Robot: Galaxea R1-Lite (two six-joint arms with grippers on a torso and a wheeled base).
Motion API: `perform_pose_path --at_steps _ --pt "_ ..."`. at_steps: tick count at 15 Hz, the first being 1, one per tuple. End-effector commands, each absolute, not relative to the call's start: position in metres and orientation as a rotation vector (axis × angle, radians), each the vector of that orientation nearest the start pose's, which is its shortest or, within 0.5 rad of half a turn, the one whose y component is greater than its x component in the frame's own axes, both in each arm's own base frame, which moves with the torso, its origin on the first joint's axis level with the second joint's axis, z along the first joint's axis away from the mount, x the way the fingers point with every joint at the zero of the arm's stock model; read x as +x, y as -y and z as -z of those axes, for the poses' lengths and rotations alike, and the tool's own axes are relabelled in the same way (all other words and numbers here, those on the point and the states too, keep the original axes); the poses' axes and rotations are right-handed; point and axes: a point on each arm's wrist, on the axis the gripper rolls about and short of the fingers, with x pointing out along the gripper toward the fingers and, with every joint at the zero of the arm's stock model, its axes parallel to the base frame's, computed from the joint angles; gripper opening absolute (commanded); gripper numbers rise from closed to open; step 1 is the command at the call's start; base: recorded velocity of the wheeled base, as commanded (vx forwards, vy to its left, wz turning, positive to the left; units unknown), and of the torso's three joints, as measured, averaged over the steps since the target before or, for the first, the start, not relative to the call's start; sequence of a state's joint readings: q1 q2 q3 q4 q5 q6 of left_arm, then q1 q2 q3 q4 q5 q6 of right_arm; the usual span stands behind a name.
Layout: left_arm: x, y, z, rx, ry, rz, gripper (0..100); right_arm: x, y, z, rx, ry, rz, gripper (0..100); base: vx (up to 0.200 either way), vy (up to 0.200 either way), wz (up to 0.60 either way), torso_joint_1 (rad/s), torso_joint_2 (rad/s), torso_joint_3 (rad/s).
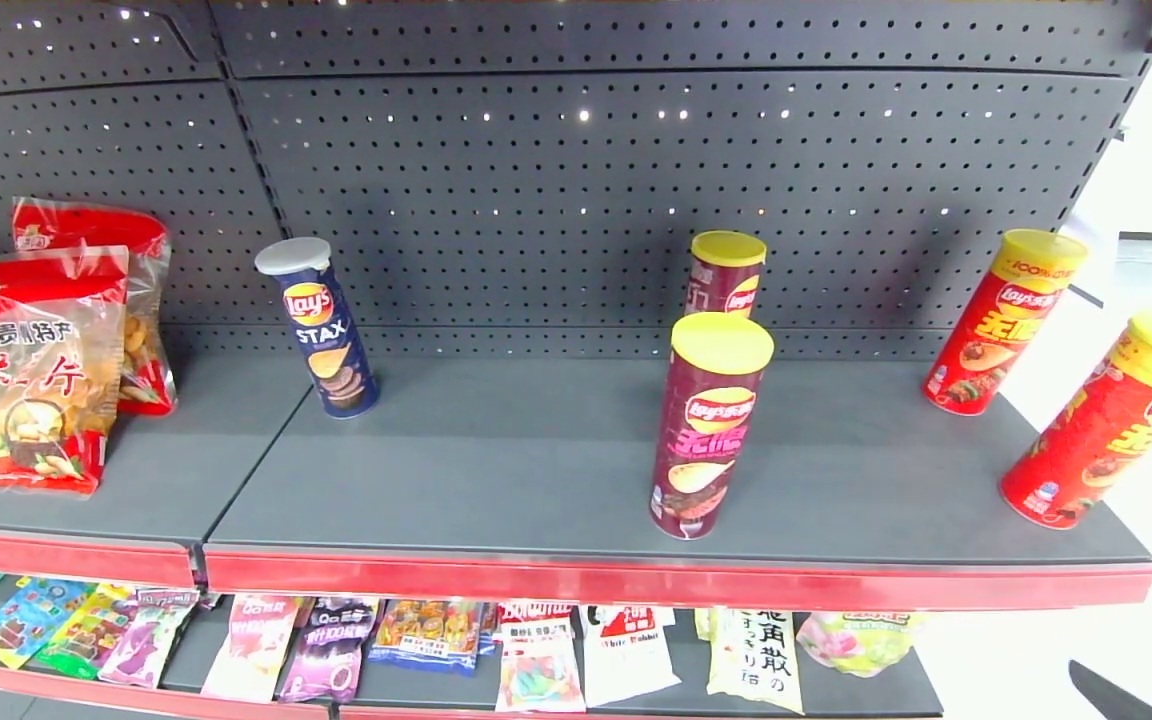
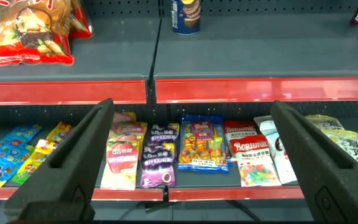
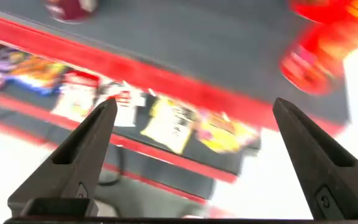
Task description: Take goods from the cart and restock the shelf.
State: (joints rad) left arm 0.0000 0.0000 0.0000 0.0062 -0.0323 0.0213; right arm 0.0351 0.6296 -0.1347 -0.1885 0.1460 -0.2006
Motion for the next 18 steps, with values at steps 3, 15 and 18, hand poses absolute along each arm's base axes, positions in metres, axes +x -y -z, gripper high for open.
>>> perform_pose_path --at_steps 3,15,18 --pt "-0.023 0.001 -0.075 0.021 -0.006 0.032 100 -0.028 -0.001 -0.089 -0.132 -0.130 -0.018 100 0.000 0.000 0.00 0.000 0.00 0.000" --pt "-0.023 0.001 -0.075 0.024 -0.006 0.032 100 -0.023 0.000 -0.076 -0.003 0.002 0.005 100 0.000 0.000 0.00 0.000 0.00 0.000" --pt "-0.023 0.001 -0.075 0.026 -0.006 0.034 100 -0.023 0.000 -0.076 -0.002 0.002 0.005 100 0.000 0.000 -0.20 0.001 0.00 -0.001"
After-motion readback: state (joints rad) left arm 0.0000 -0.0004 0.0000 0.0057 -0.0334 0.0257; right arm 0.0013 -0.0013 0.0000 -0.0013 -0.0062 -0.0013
